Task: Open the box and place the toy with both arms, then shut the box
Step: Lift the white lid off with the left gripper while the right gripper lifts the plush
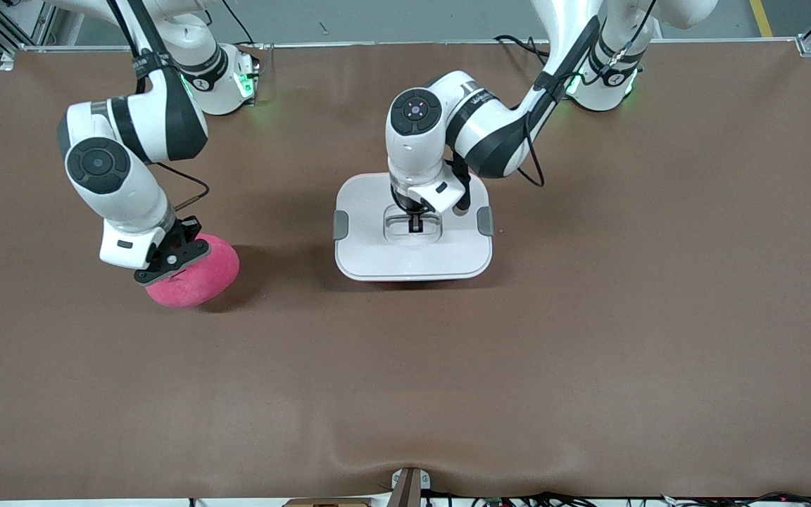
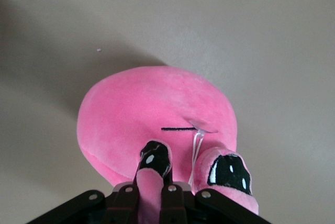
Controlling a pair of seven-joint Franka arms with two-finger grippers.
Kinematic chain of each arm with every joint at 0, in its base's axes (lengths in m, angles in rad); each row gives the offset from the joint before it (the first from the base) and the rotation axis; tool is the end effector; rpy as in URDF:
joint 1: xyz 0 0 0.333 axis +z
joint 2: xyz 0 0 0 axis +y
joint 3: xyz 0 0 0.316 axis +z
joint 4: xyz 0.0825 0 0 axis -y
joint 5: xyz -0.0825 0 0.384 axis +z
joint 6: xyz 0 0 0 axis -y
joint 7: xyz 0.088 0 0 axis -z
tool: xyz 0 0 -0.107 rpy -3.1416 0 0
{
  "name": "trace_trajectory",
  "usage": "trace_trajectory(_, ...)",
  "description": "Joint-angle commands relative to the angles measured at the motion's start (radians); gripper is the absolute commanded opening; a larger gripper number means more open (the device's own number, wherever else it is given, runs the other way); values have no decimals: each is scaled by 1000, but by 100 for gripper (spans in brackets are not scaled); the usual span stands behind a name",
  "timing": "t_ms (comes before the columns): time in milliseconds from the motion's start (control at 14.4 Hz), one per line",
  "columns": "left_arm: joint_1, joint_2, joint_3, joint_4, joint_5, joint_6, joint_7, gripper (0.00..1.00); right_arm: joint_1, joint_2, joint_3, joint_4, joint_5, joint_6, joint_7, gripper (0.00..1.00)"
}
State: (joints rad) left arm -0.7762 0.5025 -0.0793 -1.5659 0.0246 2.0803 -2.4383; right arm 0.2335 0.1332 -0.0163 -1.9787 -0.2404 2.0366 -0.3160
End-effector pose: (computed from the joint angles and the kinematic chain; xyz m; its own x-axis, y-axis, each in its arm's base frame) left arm 0.4595 -0.5155 0.3543 -0.0102 0.9997 -0.0210 0.9999 0.0101 -0.0038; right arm 0.5652 0.1113 0.3963 0.7952 0.5885 -0.1463 0.6062 -0.7771 0.1691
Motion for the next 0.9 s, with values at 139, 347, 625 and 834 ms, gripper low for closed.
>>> trace_trajectory(139,-9,-59,-2,-26,20,-25,-13,0,-5,-4,-5,55,-19,-22,-196,0)
trace_trajectory(347,0,-75,-2,-26,20,-32,-4,0,6,-6,-4,84,-19,-24,-300,0)
trace_trajectory(625,37,-99,3,-25,20,-49,42,0,45,-3,1,159,-22,-93,-452,0)
trace_trajectory(834,73,-121,1,-33,20,-83,67,0,117,-4,1,164,-66,-98,-498,0)
